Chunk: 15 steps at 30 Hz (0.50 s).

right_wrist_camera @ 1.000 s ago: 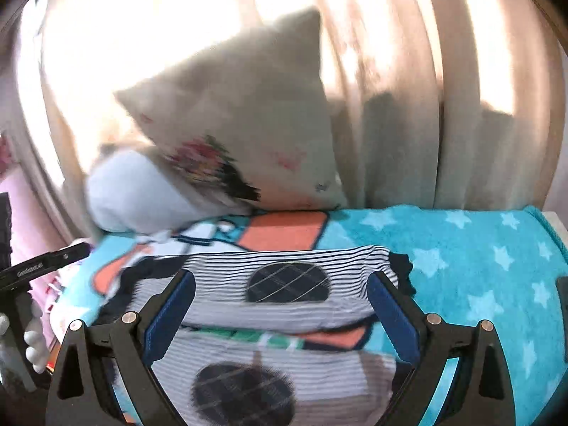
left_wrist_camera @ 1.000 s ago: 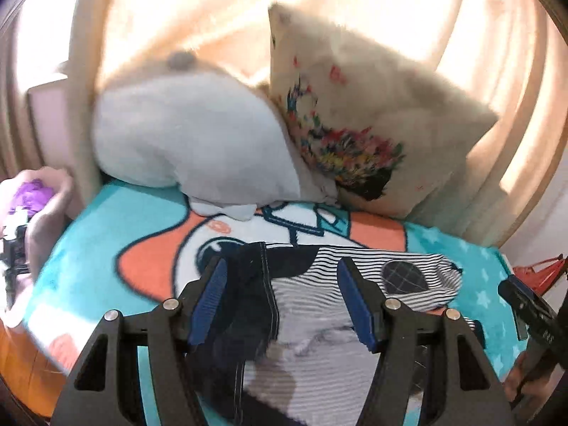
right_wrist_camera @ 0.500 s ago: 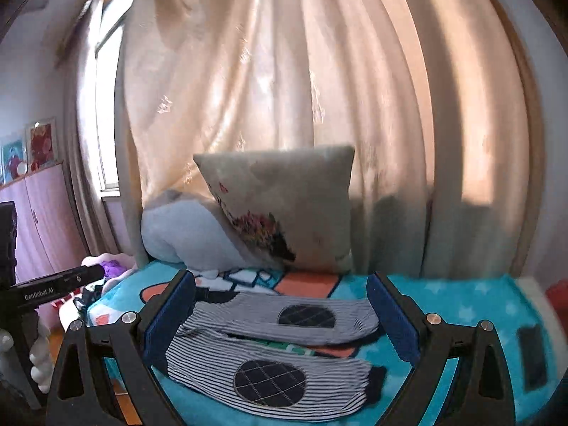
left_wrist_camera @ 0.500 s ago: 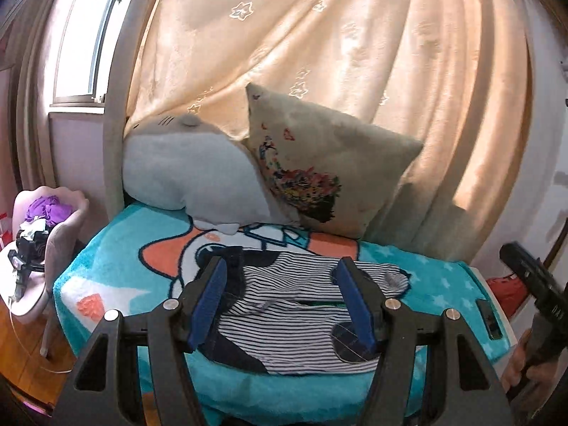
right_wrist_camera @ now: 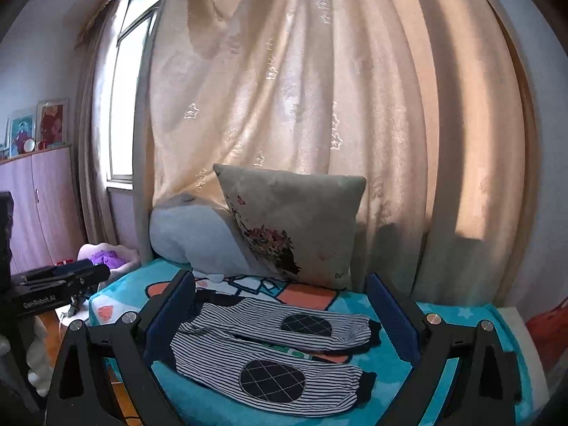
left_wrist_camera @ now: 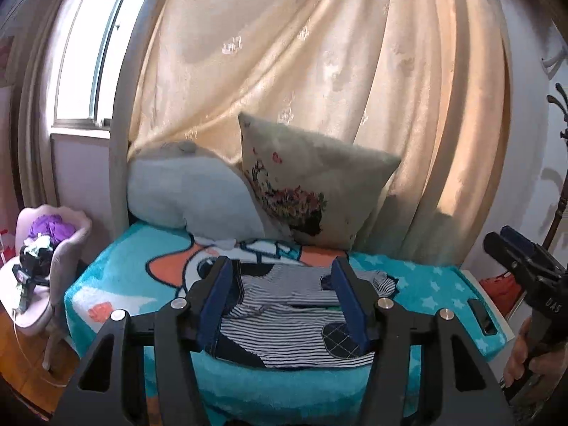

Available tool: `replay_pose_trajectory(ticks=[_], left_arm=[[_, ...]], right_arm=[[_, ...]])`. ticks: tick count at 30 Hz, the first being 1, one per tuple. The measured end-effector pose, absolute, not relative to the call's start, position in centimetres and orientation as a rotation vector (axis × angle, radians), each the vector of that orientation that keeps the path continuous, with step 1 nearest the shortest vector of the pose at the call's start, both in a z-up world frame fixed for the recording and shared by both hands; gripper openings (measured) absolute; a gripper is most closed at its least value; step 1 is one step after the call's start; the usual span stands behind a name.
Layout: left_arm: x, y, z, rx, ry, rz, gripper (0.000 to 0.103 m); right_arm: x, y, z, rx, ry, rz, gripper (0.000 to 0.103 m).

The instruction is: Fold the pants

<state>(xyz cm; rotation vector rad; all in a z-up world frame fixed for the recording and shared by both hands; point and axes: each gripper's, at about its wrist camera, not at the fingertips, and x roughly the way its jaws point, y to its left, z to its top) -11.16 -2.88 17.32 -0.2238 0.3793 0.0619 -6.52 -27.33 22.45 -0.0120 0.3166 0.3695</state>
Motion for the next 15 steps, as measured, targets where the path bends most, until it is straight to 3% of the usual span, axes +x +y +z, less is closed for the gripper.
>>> replay_pose_trajectory(ticks=[15], left_arm=[[-16.2,-1.3,17.9,-0.243,0.305,0.103,0.058]], right_arm=[[-10.9,-23.4,23.9,-0.114,0.259,0.412,0.099]])
